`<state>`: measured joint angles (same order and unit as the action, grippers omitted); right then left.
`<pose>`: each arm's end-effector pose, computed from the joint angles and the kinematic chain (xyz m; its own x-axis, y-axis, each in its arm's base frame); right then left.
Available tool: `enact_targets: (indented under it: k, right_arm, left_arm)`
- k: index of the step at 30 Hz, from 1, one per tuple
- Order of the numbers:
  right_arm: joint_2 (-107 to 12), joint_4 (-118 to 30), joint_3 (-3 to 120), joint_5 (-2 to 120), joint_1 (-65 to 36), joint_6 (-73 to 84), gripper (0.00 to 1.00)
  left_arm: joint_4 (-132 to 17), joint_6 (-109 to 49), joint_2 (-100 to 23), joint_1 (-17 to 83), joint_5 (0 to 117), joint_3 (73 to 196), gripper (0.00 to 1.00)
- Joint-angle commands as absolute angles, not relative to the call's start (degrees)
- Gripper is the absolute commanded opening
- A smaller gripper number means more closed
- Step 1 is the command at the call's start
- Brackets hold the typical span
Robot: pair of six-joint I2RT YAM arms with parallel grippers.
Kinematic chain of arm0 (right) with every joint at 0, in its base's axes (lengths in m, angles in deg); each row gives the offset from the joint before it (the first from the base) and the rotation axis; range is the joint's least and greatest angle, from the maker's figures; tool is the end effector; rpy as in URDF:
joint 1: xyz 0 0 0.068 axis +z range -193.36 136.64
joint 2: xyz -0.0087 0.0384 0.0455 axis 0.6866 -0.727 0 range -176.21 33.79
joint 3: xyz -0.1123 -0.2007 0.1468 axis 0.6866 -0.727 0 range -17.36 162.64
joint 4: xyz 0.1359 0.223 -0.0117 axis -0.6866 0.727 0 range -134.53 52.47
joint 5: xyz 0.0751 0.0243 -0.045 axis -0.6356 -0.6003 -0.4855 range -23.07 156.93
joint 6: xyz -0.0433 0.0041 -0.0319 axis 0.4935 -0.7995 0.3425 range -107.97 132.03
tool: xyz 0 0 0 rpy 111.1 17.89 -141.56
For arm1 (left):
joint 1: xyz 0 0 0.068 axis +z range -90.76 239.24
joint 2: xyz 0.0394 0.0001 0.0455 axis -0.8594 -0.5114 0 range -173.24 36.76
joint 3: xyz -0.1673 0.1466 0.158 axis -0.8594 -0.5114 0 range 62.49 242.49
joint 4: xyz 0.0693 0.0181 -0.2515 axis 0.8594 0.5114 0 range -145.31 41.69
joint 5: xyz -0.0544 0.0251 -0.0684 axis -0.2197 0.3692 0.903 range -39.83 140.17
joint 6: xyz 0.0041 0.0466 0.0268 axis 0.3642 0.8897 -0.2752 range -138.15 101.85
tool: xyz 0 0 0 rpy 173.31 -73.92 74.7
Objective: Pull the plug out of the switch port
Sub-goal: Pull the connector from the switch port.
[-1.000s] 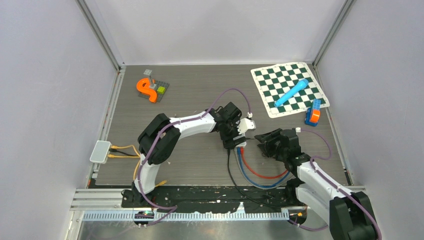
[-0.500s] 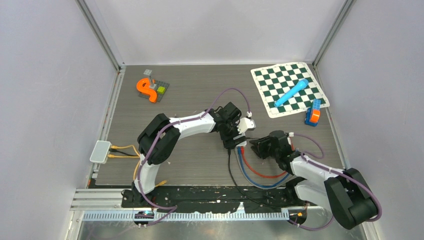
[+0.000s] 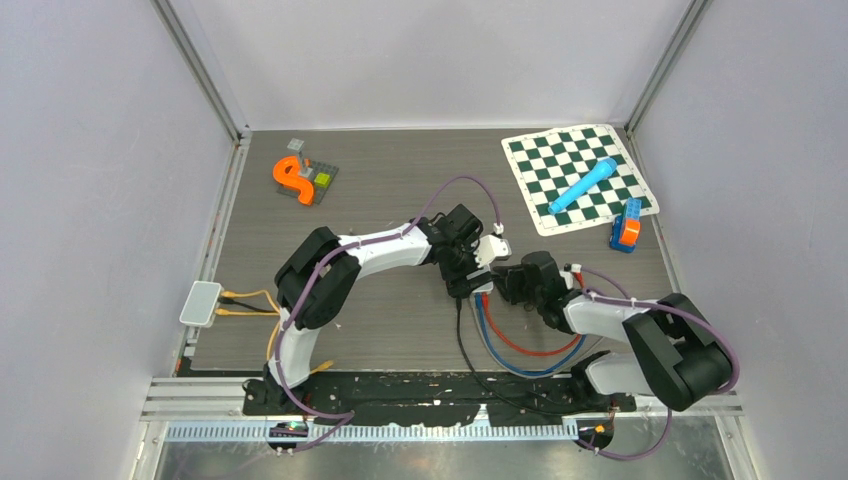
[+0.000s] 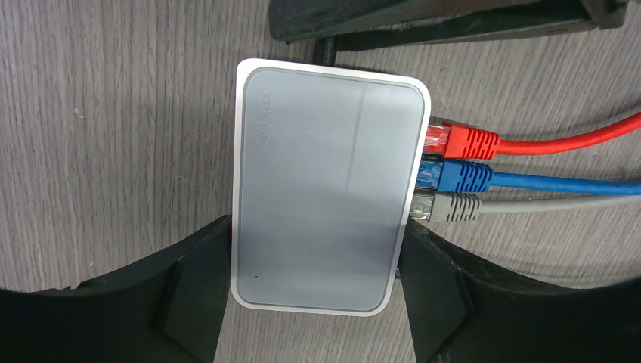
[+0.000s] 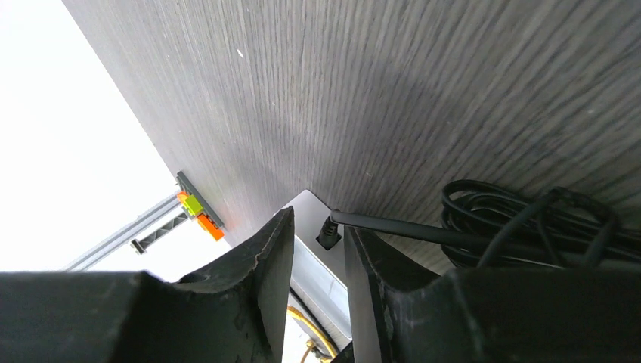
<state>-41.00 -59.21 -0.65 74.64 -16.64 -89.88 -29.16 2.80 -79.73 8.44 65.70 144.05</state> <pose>0.1902 0.0904 0.1170 -0.2242 0.9727 0.0598 0.6745 0.1106 0.7299 0.2616 -0.3357 0.1640 -0.2204 0.8154 -0.5354 0.9715 0.2324 -0.0459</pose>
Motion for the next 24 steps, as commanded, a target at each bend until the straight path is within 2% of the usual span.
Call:
enact_targets:
  k: [1, 10, 16, 19, 22, 24]
  right_arm:
    - [-43.7, -59.6, 0.3, 77.0, -15.5, -91.9, 0.37]
    - [-50.2, -66.5, -1.4, 74.7, -15.1, -94.4, 0.29]
    - [-48.6, -63.3, -0.9, 77.3, -14.9, -93.1, 0.23]
    - [-46.6, -58.7, 0.5, 79.1, -15.0, -91.4, 0.24]
    - [-45.1, -54.9, 1.6, 80.4, -15.0, -90.5, 0.32]
    - [-44.7, -53.9, 1.6, 80.9, -15.0, -90.6, 0.33]
  left_arm:
    - [-29.6, 1.4, -78.0, 8.7, 67.0, 145.1, 0.66]
    - [-29.5, 1.1, -78.0, 8.7, 67.7, 145.5, 0.66]
    - [-29.5, 1.3, -77.6, 8.7, 68.4, 145.3, 0.65]
    - [-29.4, 1.6, -77.5, 8.7, 69.3, 145.1, 0.65]
    - [-28.8, 2.1, -77.1, 8.6, 70.0, 144.9, 0.64]
    - [-28.6, 2.5, -76.8, 8.5, 70.4, 144.5, 0.64]
